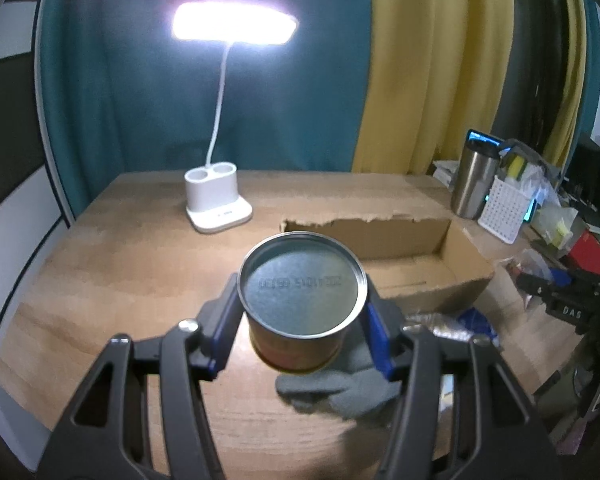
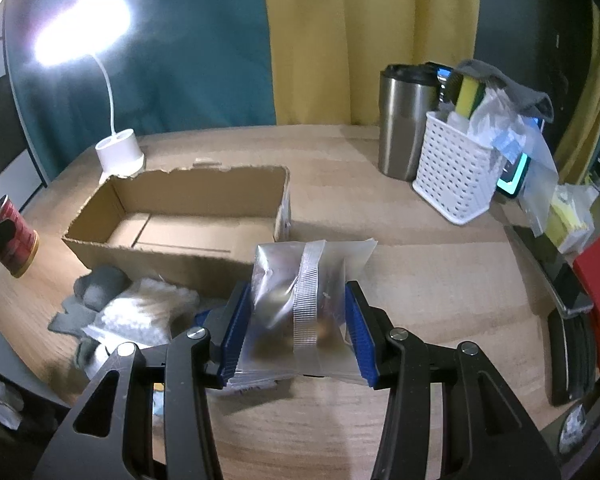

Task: Organize objects
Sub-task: 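Lift the tin can with the left tool and carry it over the cardboard box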

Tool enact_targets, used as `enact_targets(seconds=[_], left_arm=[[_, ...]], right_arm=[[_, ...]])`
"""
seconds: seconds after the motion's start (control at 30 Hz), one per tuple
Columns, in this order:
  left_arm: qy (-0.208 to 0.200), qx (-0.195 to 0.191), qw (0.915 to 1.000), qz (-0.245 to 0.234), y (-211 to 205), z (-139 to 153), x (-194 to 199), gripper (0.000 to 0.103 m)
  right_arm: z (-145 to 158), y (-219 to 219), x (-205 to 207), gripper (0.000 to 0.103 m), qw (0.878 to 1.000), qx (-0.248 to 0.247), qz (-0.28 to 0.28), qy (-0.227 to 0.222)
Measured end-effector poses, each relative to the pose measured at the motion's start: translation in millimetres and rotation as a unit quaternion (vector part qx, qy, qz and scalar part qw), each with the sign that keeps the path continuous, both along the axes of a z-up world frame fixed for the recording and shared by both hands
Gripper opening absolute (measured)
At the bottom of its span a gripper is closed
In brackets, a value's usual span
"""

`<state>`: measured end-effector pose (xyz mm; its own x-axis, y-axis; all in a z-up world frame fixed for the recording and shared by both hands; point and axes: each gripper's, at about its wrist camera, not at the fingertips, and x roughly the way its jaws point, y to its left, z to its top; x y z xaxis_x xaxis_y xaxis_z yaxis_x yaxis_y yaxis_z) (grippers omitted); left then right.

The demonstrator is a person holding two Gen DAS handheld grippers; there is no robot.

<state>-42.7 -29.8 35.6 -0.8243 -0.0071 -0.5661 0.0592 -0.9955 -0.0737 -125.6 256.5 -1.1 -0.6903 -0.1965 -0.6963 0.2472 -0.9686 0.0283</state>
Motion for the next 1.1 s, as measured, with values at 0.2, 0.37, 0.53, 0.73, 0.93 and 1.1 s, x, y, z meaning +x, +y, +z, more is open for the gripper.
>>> enact_targets(seconds=[0.2, 0.37, 0.53, 0.73, 0.93, 1.1], left_arm=[[0.004, 0.002, 0.9999, -0.016, 10.0, 7.8, -14.3, 0.056], [0.002, 0.007, 0.9995, -0.031, 20.4, 10.5, -28.6, 0.056], [-0.004, 0.011, 0.999, -0.043, 27.3, 9.8, -41.7, 0.056], [-0.008, 0.013, 0.9983, -0.056, 34.5, 8.5, -56.0, 0.056], [-0.013, 0.016, 0.9977, -0.065, 37.9, 5.5, -69.8, 0.056], [-0.018, 0.02, 0.9974, -0.067, 35.2, -0.2, -80.0, 0.056]], right_arm=[[6.3, -4.6, -9.0, 0.049, 1.0, -0.003, 0.007, 0.003], [10.0, -9.0, -18.0, 0.05, 1.0, -0.004, 0.015, 0.004], [11.7, -10.4, -27.3, 0.049, 1.0, -0.006, 0.017, 0.002], [11.6, -13.6, -37.1, 0.05, 1.0, -0.01, 0.022, -0.002], [10.7, -23.7, -47.0, 0.05, 0.999, -0.013, 0.033, -0.005], [8.4, -33.3, -56.4, 0.05, 0.999, -0.015, 0.039, -0.011]])
